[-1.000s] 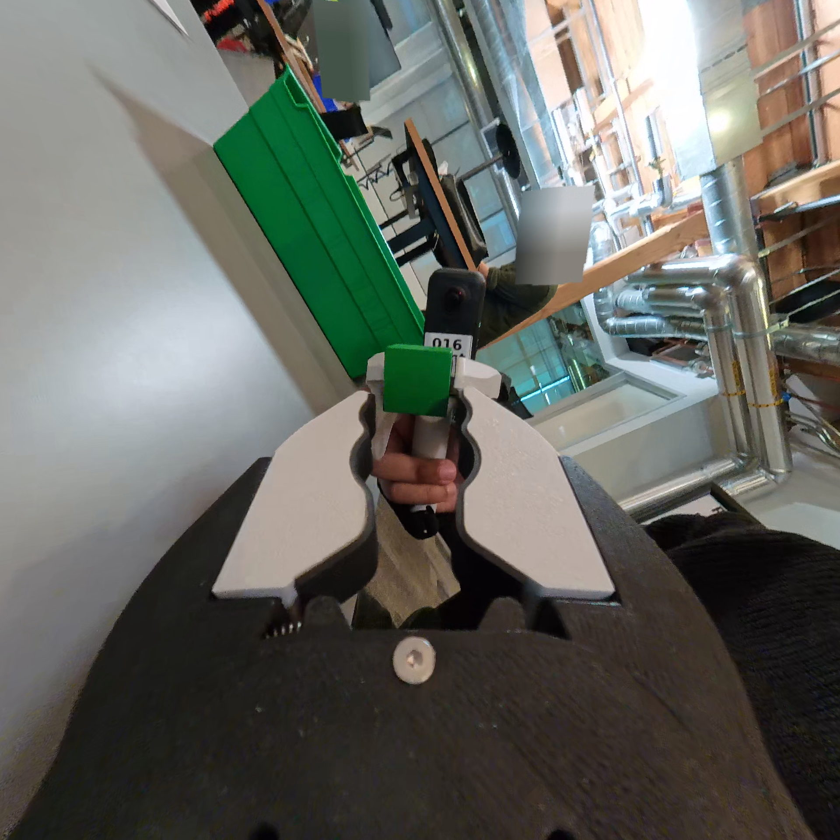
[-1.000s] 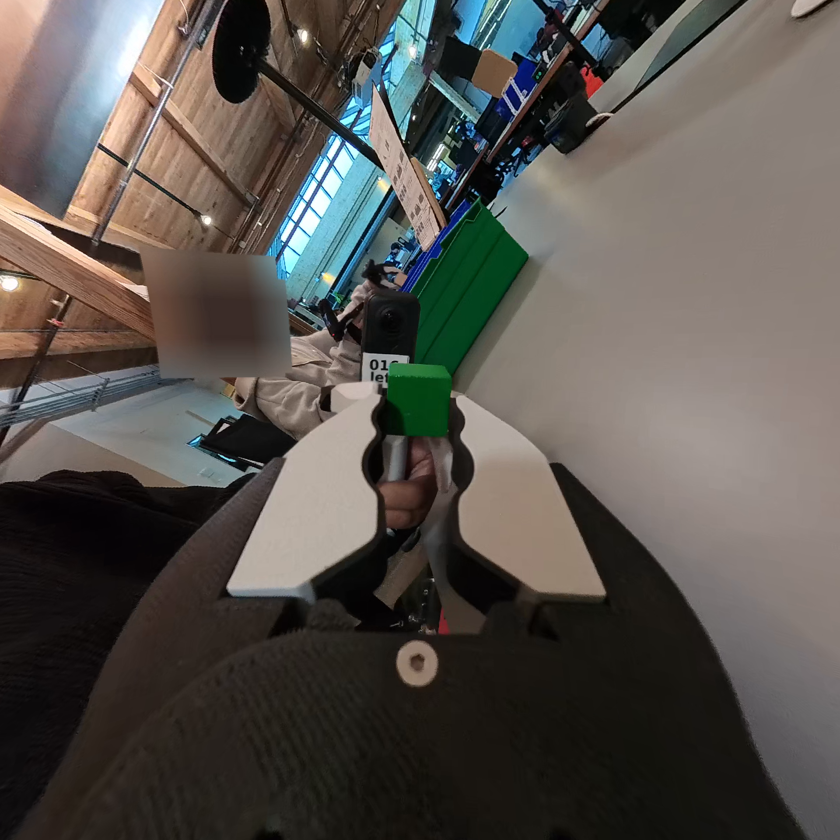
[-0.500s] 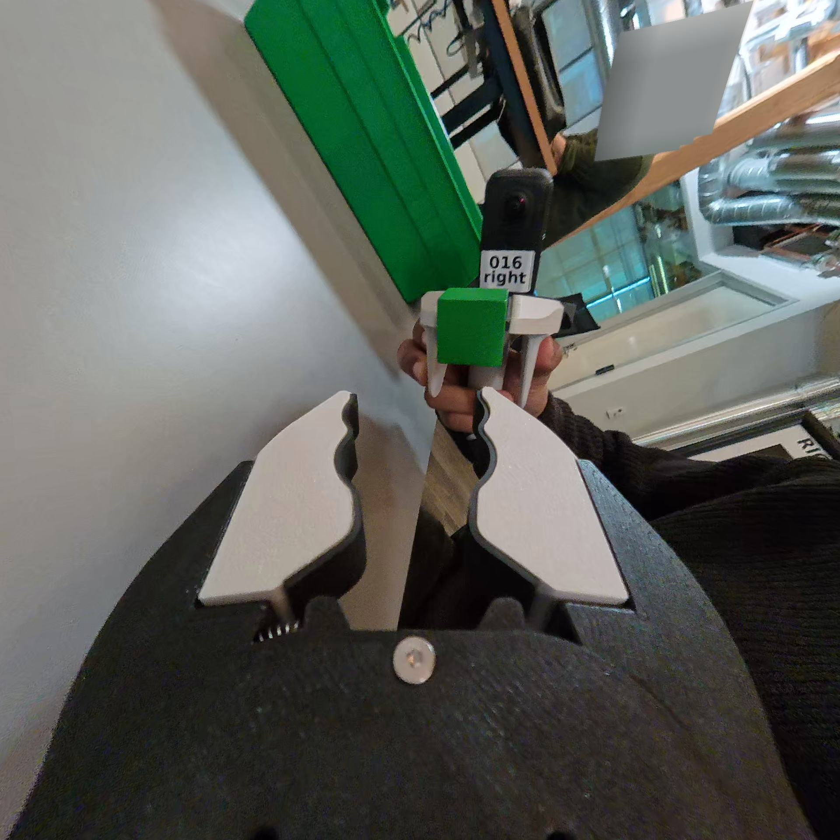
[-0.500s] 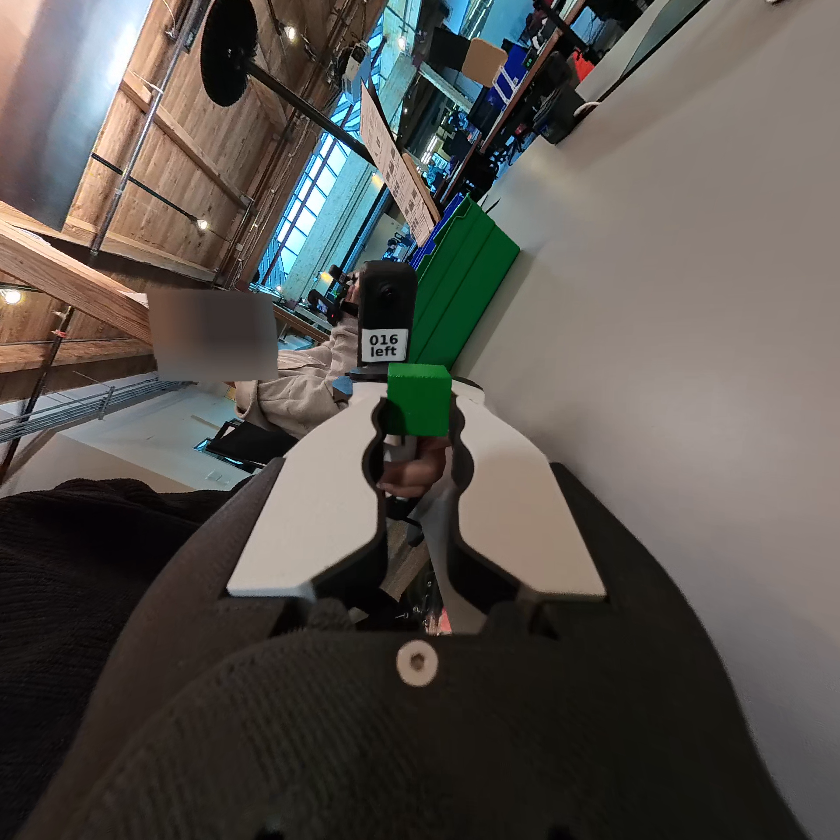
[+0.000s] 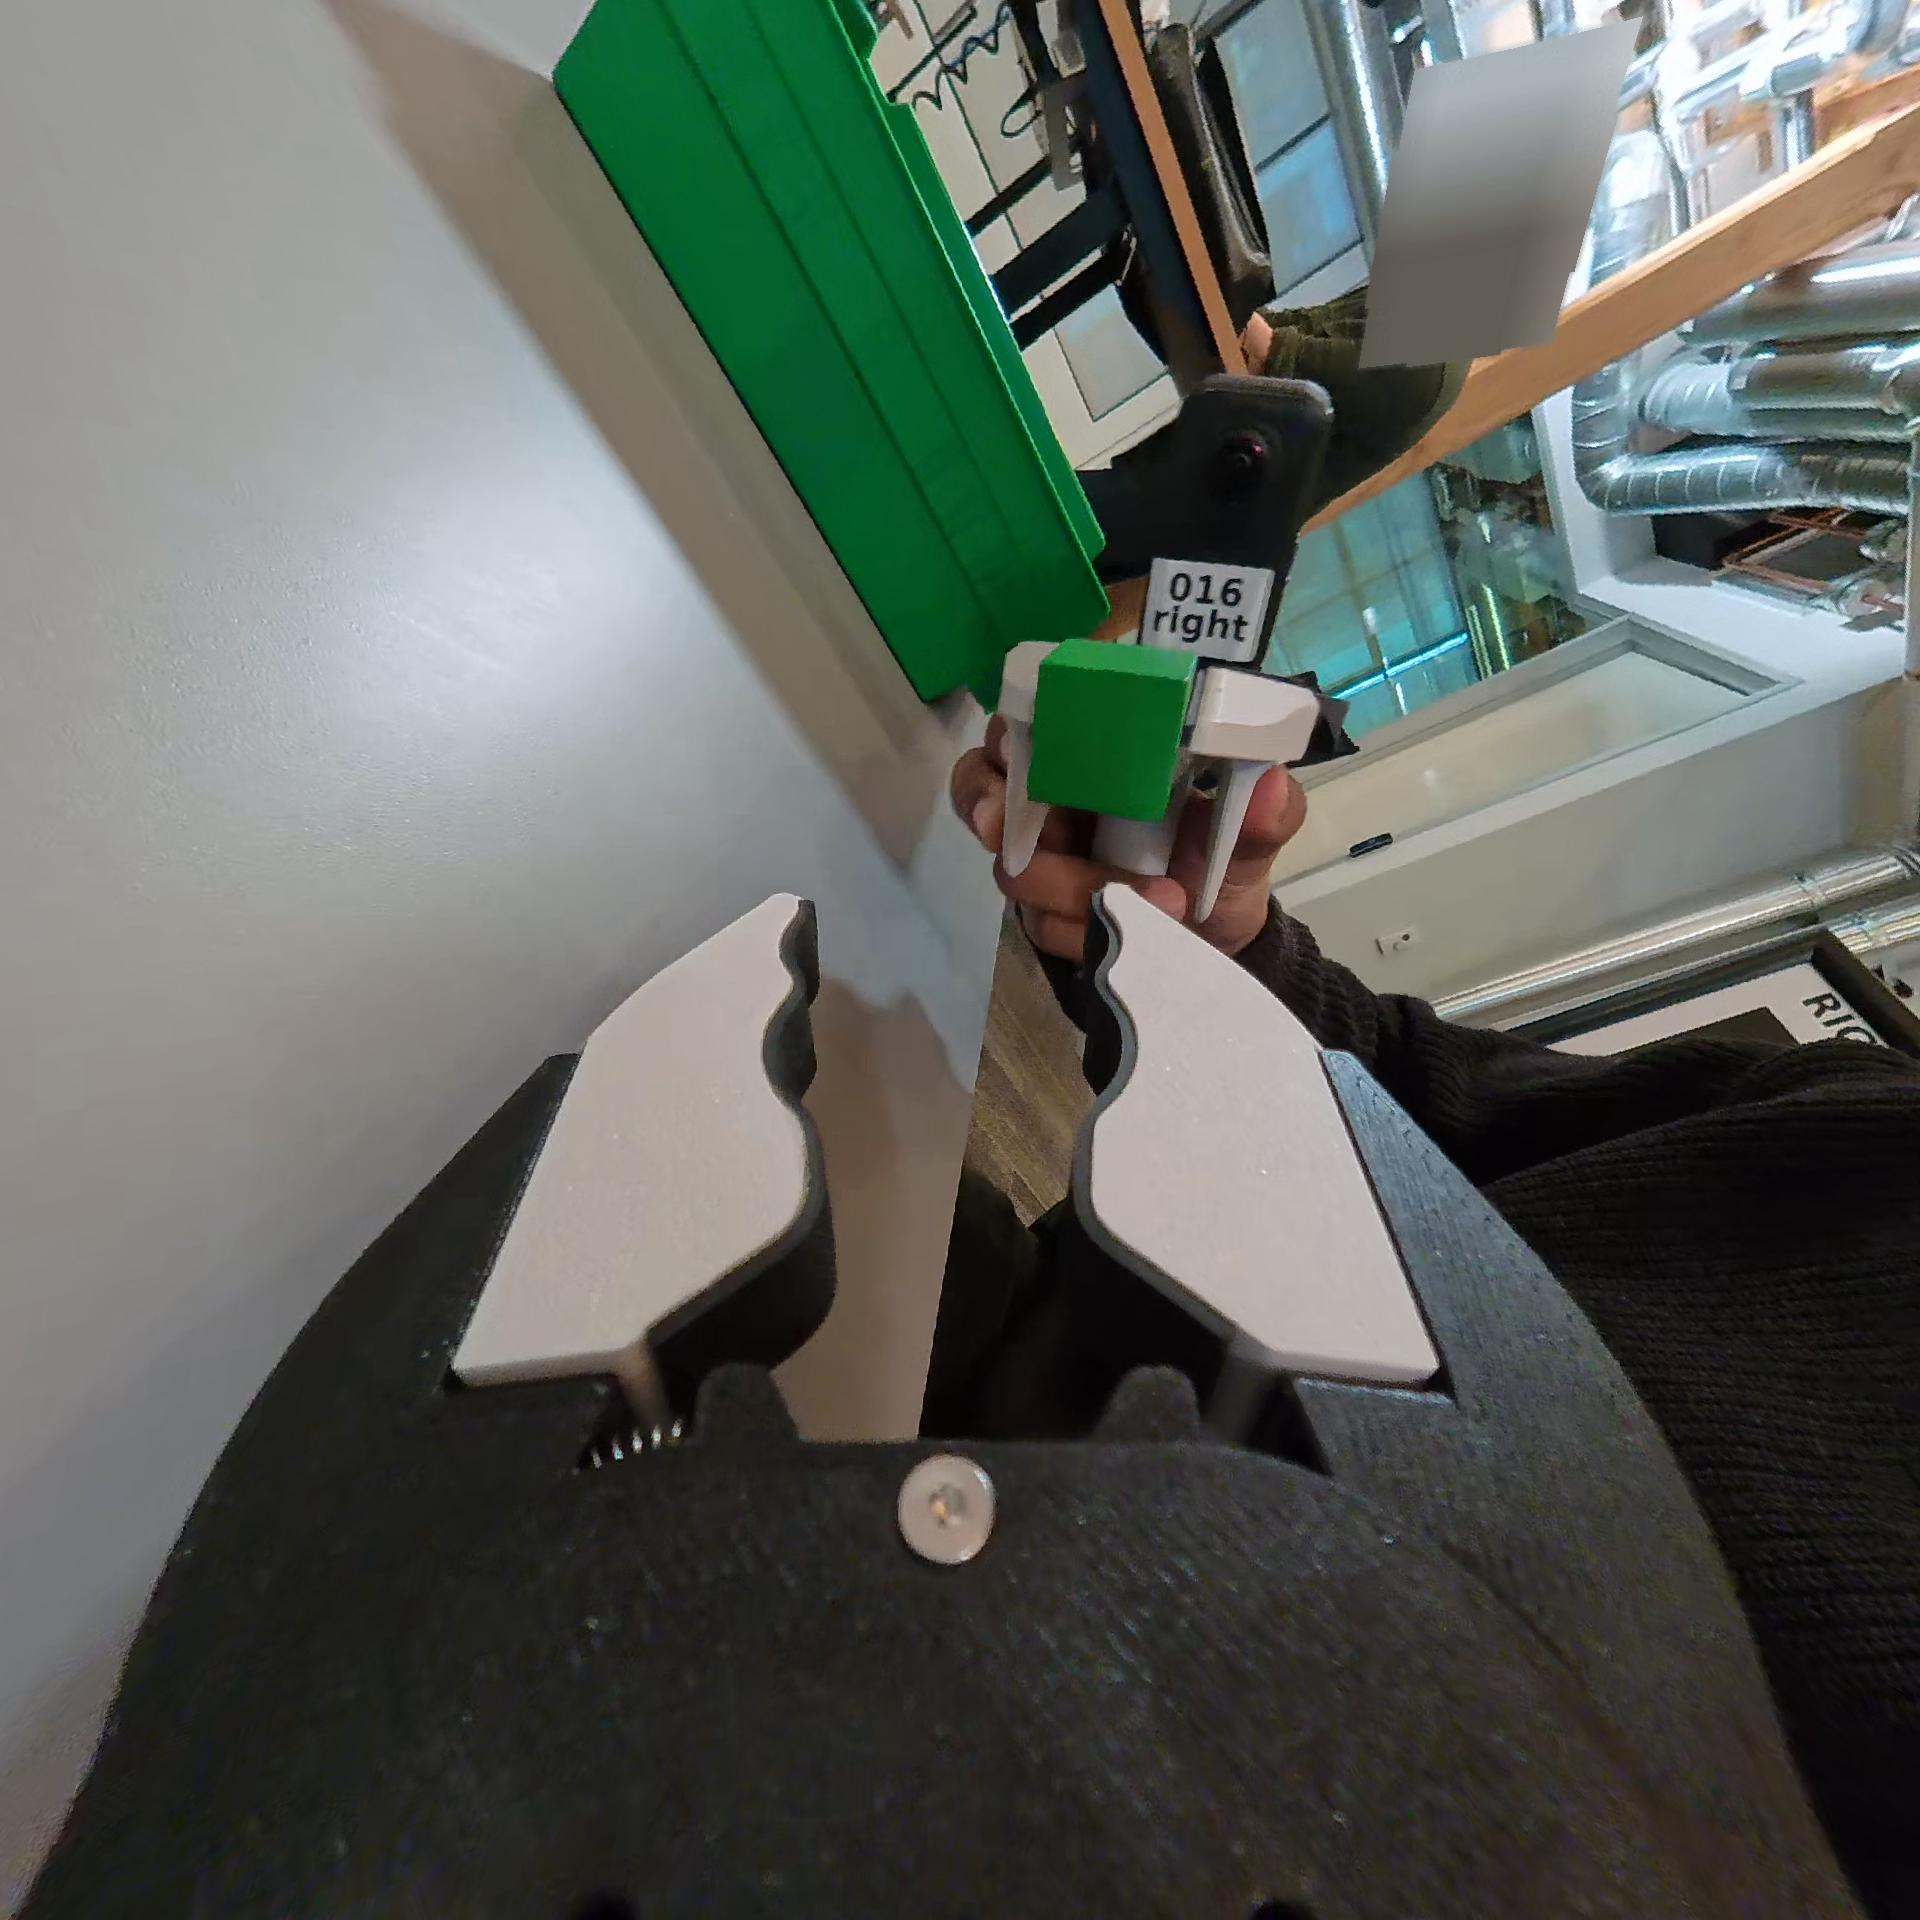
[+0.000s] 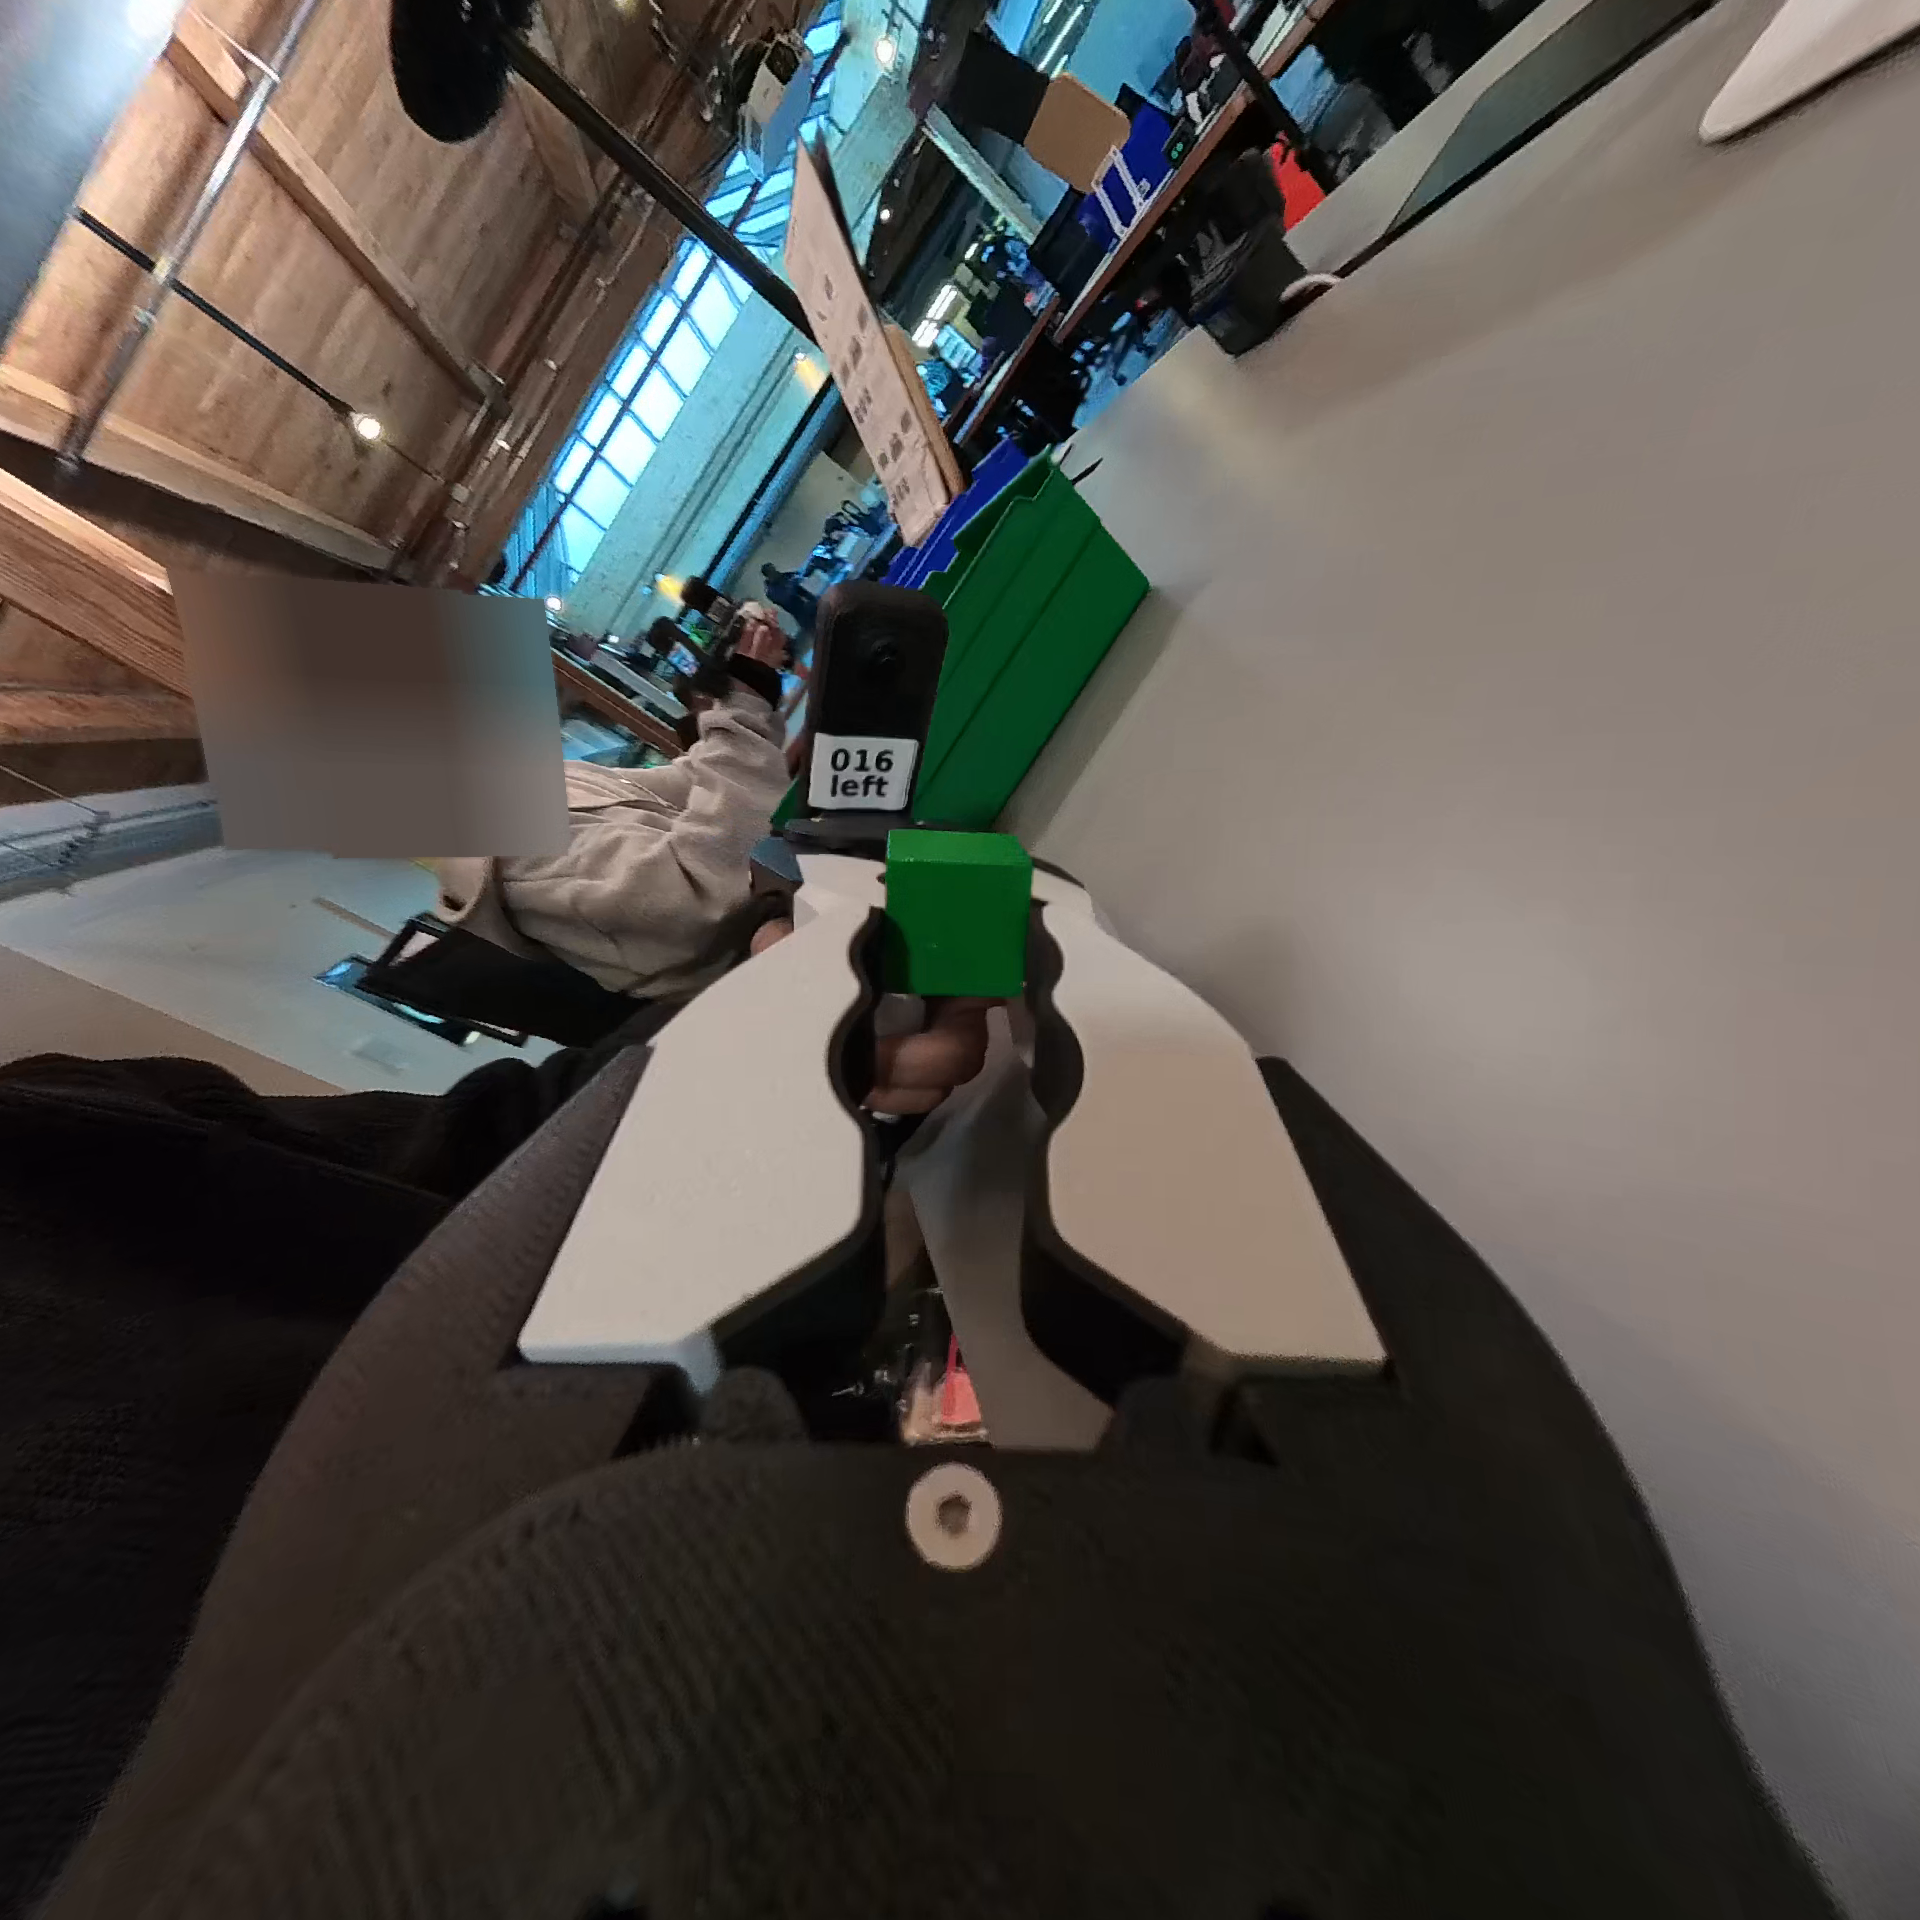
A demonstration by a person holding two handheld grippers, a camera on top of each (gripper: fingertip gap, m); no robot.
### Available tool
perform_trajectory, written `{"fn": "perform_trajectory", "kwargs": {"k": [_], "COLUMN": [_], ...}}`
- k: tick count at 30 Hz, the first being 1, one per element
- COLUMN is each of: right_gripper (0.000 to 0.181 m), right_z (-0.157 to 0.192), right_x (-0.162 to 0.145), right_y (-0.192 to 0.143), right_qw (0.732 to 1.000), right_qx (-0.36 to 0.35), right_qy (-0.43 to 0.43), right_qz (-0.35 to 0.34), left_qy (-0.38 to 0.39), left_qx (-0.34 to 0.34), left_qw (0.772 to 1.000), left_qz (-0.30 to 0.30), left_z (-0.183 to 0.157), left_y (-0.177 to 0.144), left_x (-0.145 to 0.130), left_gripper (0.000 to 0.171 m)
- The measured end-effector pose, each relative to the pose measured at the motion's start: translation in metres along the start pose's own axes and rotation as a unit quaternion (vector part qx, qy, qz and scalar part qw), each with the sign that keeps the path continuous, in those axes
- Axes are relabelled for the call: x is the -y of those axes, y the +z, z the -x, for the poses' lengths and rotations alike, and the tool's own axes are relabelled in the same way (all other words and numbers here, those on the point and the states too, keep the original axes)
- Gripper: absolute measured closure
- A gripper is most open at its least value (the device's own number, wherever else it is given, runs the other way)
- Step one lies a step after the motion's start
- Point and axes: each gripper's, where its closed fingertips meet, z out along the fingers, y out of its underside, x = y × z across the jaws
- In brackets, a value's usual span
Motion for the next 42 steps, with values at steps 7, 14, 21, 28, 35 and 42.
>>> {"fn": "perform_trajectory", "kwargs": {"k": [7,14,21,28,35,42], "right_gripper": [0.154,0.155,0.154,0.154,0.154,0.154], "right_z": [0.029,0.013,-0.097,-0.165,-0.183,-0.202], "right_x": [0.066,0.163,0.185,0.159,0.157,0.147], "right_y": [-0.05,-0.166,-0.281,-0.321,-0.318,-0.327], "right_qw": [0.992,0.936,0.856,0.779,0.73,0.722], "right_qx": [-0.058,-0.263,-0.487,-0.61,-0.648,-0.655], "right_qy": [-0.081,-0.194,-0.163,-0.119,-0.126,-0.082], "right_qz": [-0.082,-0.133,-0.061,0.085,0.174,0.207], "left_qy": [-0.002,-0.003,0.007,0.017,0.029,0.021], "left_qx": [-0.006,-0.01,-0.003,0.006,0.012,0.007], "left_qw": [1.0,1.0,1.0,1.0,0.999,1.0], "left_qz": [-0.007,-0.004,-0.004,0.007,0.012,0.01], "left_z": [-0.006,-0.007,-0.009,-0.008,-0.007,-0.006], "left_y": [0.0,0.001,0.002,0.006,0.005,0.005], "left_x": [0.0,-0.002,-0.002,-0.007,-0.008,-0.007], "left_gripper": [0.122,0.122,0.123,0.123,0.123,0.123]}}
